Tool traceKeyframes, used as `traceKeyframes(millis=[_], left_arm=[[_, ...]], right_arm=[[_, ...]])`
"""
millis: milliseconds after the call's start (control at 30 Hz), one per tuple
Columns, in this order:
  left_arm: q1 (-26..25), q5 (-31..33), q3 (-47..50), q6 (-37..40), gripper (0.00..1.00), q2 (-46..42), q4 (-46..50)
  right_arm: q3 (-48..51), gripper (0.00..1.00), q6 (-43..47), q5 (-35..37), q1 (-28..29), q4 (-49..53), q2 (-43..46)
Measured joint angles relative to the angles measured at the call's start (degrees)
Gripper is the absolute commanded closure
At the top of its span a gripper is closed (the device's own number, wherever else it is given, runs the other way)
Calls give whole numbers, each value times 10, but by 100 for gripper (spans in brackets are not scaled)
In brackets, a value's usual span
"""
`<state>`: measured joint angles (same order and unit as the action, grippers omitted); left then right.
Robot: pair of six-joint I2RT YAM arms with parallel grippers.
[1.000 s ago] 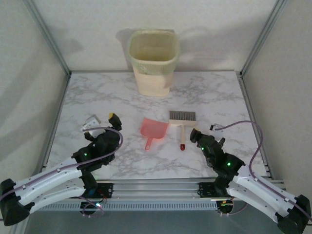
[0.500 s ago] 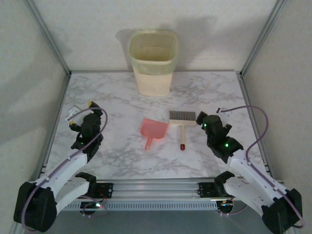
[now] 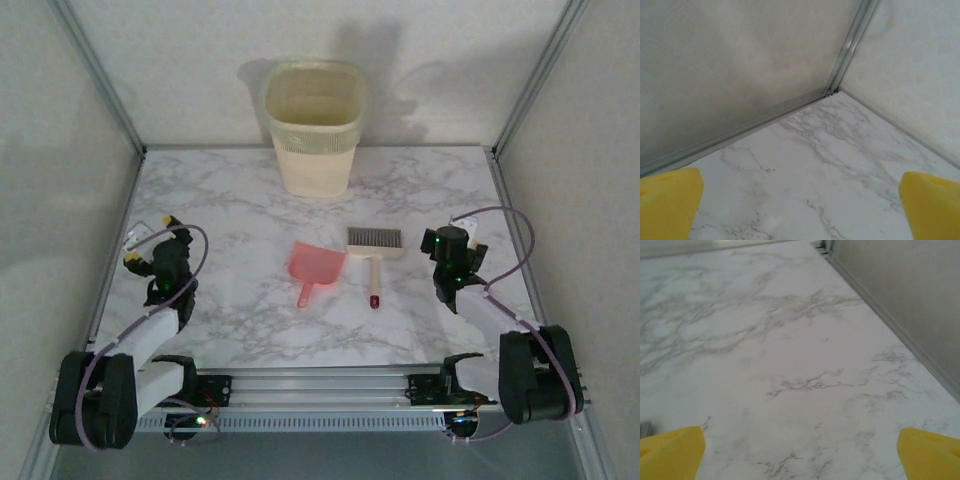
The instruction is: Sweep away the paper scraps from the table
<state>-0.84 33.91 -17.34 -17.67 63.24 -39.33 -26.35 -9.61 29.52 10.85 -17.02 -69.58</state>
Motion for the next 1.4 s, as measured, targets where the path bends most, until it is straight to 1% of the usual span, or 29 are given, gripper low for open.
traceKeyframes(millis=[100, 200, 333, 467, 567, 700, 900, 1133, 1233, 1400], left_arm=[[16, -23, 8, 16, 0, 46, -34], [37, -57, 32, 25, 0, 70, -79], [63, -103, 66, 25, 0, 93, -146], [66, -151, 66, 30, 0, 116, -190], [66, -176, 67, 38, 0, 119, -219], [62, -183, 71, 51, 0, 138, -267], [51, -185, 69, 69, 0, 181, -283], [46, -175, 89, 72, 0, 183, -336], [43, -166, 92, 72, 0, 183, -342], [35, -162, 92, 78, 0, 183, -346]], right_arm=[[21, 1, 34, -39, 0, -65, -19], [27, 1, 59, -77, 0, -112, -65], [17, 1, 88, -124, -1, -134, -115], [25, 1, 99, -130, -2, -188, -118], [25, 1, 99, -124, -8, -228, -139], [28, 1, 98, -115, -13, -246, -154], [28, 1, 87, -111, -26, -252, -157], [54, 1, 85, -116, -31, -298, -158], [85, 1, 90, -118, -25, -354, -175], [93, 1, 100, -129, -16, -370, -186]])
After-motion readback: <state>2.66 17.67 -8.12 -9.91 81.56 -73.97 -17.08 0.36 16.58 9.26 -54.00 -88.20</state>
